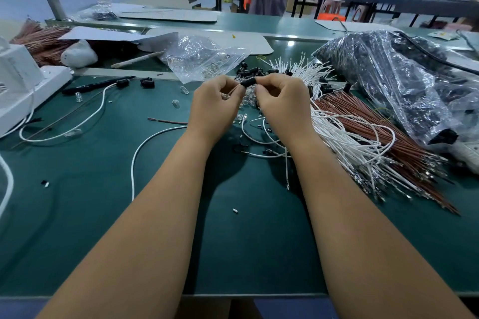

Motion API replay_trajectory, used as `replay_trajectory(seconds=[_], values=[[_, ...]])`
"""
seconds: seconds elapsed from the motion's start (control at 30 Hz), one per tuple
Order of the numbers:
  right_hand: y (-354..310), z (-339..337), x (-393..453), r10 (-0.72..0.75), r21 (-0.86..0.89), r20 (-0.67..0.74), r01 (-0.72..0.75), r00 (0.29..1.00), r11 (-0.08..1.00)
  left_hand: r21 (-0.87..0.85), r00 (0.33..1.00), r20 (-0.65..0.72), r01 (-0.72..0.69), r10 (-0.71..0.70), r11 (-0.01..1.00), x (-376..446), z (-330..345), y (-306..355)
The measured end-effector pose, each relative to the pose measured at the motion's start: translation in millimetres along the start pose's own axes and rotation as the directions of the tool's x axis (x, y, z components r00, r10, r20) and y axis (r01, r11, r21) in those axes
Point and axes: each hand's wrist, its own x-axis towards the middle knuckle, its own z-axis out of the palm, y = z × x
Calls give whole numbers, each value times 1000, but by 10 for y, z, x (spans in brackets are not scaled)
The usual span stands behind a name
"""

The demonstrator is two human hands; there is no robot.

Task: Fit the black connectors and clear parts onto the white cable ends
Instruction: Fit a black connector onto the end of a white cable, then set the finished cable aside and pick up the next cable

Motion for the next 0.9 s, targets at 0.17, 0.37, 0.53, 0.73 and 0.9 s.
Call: replay_trajectory(seconds=[0.17, 0.37, 0.53, 0.73, 0.9], values=[[23, 9, 7, 1, 31, -29, 0, 1000, 1000, -47, 998, 52, 23, -20, 999, 2, -31, 42], [60, 18, 32, -5, 17, -44, 6, 999, 1000, -120, 994, 99, 66, -54, 991, -18, -57, 90], [90, 8, 61, 47, 21, -10, -46, 999, 999, -146, 982, 157, 130, -107, 981, -6, -46, 78], [74, 33, 33, 12, -110, 112, 0, 994, 994, -9, 994, -50, 102, -102, 995, 41, -109, -44], [23, 130, -18, 3, -356, 521, 214, 853, 910, 93, 966, -197, 190, -169, 977, 81, -146, -133]])
